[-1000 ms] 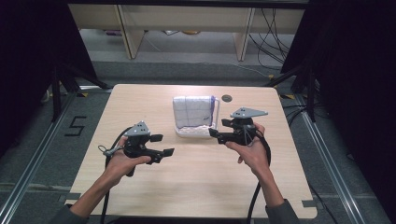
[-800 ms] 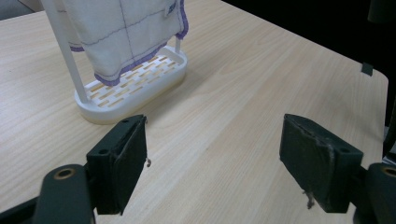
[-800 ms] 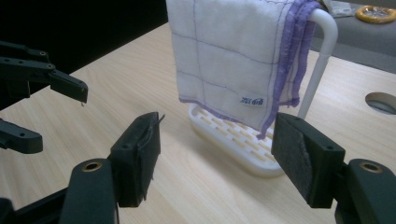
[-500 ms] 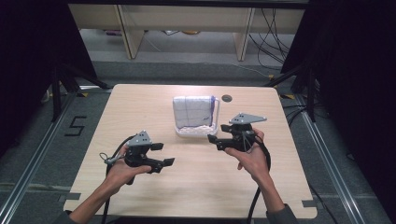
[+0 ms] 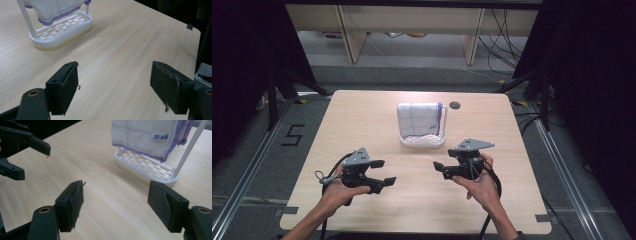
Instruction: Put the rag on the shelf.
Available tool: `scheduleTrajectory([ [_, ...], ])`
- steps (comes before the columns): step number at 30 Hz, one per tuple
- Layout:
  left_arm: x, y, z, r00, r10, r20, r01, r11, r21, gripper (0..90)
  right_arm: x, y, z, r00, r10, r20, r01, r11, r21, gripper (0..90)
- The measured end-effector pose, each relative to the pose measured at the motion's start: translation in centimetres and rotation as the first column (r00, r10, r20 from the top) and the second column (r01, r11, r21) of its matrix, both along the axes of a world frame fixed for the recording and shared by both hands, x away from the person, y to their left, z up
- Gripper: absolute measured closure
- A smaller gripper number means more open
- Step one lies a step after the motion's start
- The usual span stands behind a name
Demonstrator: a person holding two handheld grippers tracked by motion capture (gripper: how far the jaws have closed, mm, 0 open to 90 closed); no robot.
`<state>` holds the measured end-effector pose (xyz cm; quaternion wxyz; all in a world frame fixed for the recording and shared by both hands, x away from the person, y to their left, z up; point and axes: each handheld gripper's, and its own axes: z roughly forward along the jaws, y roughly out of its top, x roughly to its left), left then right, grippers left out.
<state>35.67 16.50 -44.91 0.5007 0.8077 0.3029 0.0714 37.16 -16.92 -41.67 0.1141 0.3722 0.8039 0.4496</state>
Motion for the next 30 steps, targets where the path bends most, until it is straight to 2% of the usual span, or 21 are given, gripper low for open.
scheduleTrajectory([
  [2, -0.3, 0.1, -0.1, 1.0, 0.004, -0.007, -0.004, 0.9999, 0.01, 22.0, -0.3, 0.2, -0.2, 1.0, 0.004, -0.005, -0.004, 1.0, 0.003, 29.9],
  [3, -0.4, 0.1, -0.2, 1.0, 0.0, -0.001, 0.0, 1.0, 0.005, 22.0, -0.4, 0.2, -0.3, 0.9998, 0.014, 0.011, -0.014, 1.0, -0.007, 29.9],
  [4, -0.6, 0.1, -0.4, 1.0, 0.005, -0.001, -0.005, 1.0, 0.005, 22.0, -0.6, 0.4, -0.5, 0.9999, 0.013, -0.005, -0.013, 1.0, 0.006, 29.9],
  [5, -0.7, 0.1, -0.5, 1.0, -0.004, -0.001, 0.004, 0.9999, 0.01, 22.0, -0.6, 0.4, -0.6, 0.9996, 0.018, 0.023, -0.018, 1.0, -0.009, 29.9],
  [6, -0.9, 0.1, -0.7, 1.0, 0.001, -0.005, -0.001, 0.9998, 0.02, 22.0, -0.9, 0.5, -0.5, 0.9999, 0.015, -0.005, -0.015, 1.0, -0.005, 29.9],
  [7, -1.0, 0.0, -0.9, 0.9999, -0.006, -0.011, 0.006, 1.0, 0.006, 22.0, -0.9, 0.6, -0.7, 0.9995, 0.031, 0.003, -0.031, 1.0, 0.004, 29.9],
  [8, -1.1, 0.0, -1.1, 0.9998, -0.009, -0.017, 0.009, 0.9999, 0.012, 22.0, -1.1, 0.7, -0.7, 0.9998, 0.018, 0.0, -0.018, 1.0, -0.007, 29.9],
  [11, -1.5, 0.0, -1.7, 0.9998, -0.007, -0.018, 0.007, 1.0, 0.003, 21.9, -1.5, 0.9, -1.3, 0.9996, 0.026, -0.01, -0.026, 1.0, 0.001, 29.9],
  [12, -1.7, 0.1, -1.9, 0.9997, -0.012, -0.02, 0.013, 0.9998, 0.015, 21.9, -1.5, 0.9, -1.6, 0.9994, 0.034, 0.001, -0.034, 0.999, -0.005, 29.9],
  [13, -1.8, 0.1, -2.0, 0.9998, -0.009, -0.017, 0.009, 0.9996, 0.026, 21.8, -1.8, 1.0, -1.7, 0.9992, 0.037, -0.014, -0.037, 0.999, -0.007, 29.9],
  [14, -2.0, 0.1, -2.1, 0.9997, -0.014, -0.019, 0.015, 0.9996, 0.025, 21.7, -1.8, 0.9, -1.8, 0.9991, 0.042, 0.008, -0.042, 0.999, -0.021, 29.9],
  [17, -2.5, 0.3, -2.4, 0.9994, -0.025, -0.023, 0.026, 0.9988, 0.043, 21.5, -2.5, 1.0, -2.3, 0.9987, 0.04, -0.032, -0.04, 0.999, -0.011, 29.9],
  [18, -2.7, 0.2, -2.6, 0.9997, -0.017, -0.019, 0.017, 0.9994, 0.031, 21.5, -2.5, 0.9, -2.5, 0.9986, 0.047, -0.023, -0.047, 0.999, -0.013, 29.9],
  [20, -2.9, 0.2, -2.8, 0.9992, -0.036, -0.017, 0.037, 0.9983, 0.045, 21.5, -2.9, 1.0, -2.9, 0.9978, 0.056, -0.035, -0.056, 0.998, 0.003, 29.9],
  [21, -3.1, 0.1, -2.9, 0.9991, -0.038, -0.02, 0.039, 0.9983, 0.042, 21.5, -3.1, 1.0, -3.0, 0.9987, 0.048, -0.02, -0.048, 0.999, -0.011, 29.9],
  [23, -3.4, 0.0, -3.1, 0.9992, -0.036, -0.017, 0.037, 0.9983, 0.045, 21.5, -3.5, 0.9, -3.1, 0.998, 0.056, -0.027, -0.057, 0.998, -0.016, 29.9],
  [26, -3.7, 0.0, -3.3, 0.9989, -0.044, -0.014, 0.045, 0.9974, 0.057, 21.5, -3.9, 0.9, -3.3, 0.997, 0.07, -0.033, -0.07, 0.998, 0.0, 29.7],
  [28, -4.0, 0.1, -3.4, 0.9991, -0.041, -0.013, 0.042, 0.9966, 0.07, 21.5, -4.2, 0.8, -3.4, 0.9975, 0.064, -0.031, -0.065, 0.998, -0.019, 29.4],
  [29, -4.1, 0.1, -3.6, 0.9992, -0.039, -0.006, 0.039, 0.9969, 0.068, 21.4, -4.2, 0.9, -3.7, 0.9957, 0.088, -0.031, -0.088, 0.996, -0.005, 29.3],
  [30, -4.2, 0.2, -3.6, 0.9991, -0.041, -0.008, 0.042, 0.9956, 0.084, 21.3, -4.5, 0.8, -3.8, 0.9975, 0.064, -0.031, -0.064, 0.998, -0.021, 29.1],
])
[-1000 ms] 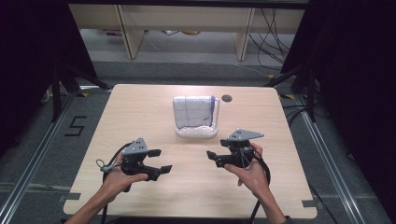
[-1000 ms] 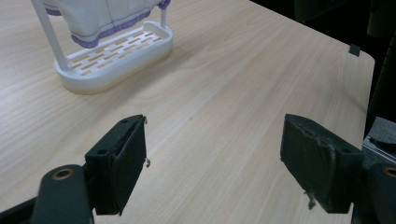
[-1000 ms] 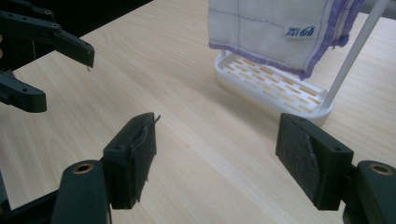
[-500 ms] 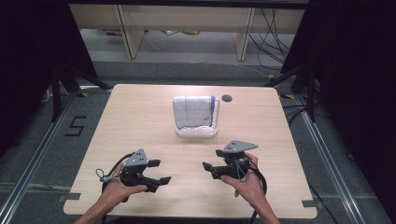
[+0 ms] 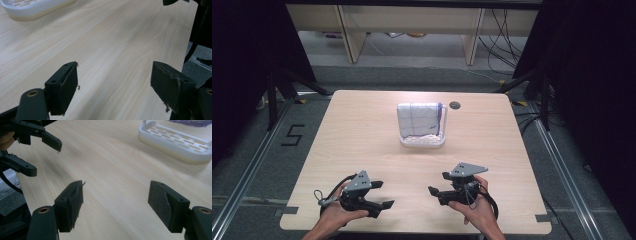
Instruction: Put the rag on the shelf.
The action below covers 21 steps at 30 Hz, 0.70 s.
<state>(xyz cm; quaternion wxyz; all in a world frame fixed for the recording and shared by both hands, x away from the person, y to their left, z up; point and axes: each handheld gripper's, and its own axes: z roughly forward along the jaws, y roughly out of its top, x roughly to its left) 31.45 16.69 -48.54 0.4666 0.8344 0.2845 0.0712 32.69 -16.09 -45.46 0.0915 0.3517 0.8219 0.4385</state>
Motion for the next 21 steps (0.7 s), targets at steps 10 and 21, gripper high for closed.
scheduleTrajectory([
  [10, -1.6, 0.7, -1.6, 0.9997, 0.016, -0.018, -0.015, 0.9992, 0.036, 21.4, -1.4, -0.6, -2.1, 0.999, -0.008, -0.044, 0.005, 0.997, -0.075, 23.0],
  [21, -2.8, 1.2, -1.7, 1.0, -0.002, -0.008, 0.003, 0.9962, 0.087, 20.4, -3.3, -1.8, -3.4, 0.9972, -0.02, -0.072, 0.013, 0.995, -0.103, 22.0],
])
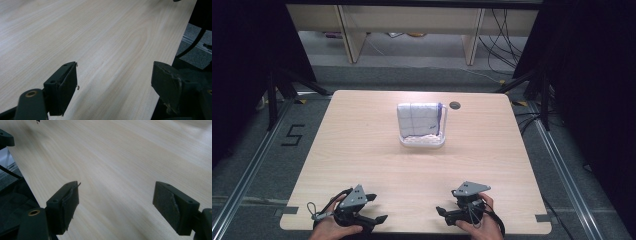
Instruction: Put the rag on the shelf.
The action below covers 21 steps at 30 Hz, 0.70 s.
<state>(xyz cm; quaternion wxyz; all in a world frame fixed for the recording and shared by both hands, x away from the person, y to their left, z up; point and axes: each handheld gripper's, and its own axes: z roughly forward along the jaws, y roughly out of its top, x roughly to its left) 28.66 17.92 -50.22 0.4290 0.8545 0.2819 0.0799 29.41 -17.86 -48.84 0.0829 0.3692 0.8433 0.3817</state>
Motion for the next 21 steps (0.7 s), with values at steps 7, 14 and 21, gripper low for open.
scheduleTrajectory([
  [7, 0.08, 0.12, -0.01, 0.9998, 0.017, -0.004, -0.017, 0.9997, -0.016, 20.2, -0.06, 0.03, -0.21, 1.0, 0.006, 0.007, -0.006, 1.0, -0.012, 20.9],
  [14, 0.16, 0.1, -0.11, 0.9995, 0.03, -0.005, -0.031, 0.9992, -0.027, 20.0, -0.07, 0.17, -0.23, 0.9998, 0.003, 0.02, -0.002, 1.0, -0.013, 18.6],
  [21, 0.51, 0.41, -0.15, 0.9997, 0.025, 0.001, -0.025, 0.9997, 0.006, 18.8, -0.1, 0.17, -0.22, 0.9999, -0.008, 0.014, 0.008, 1.0, -0.013, 18.3],
])
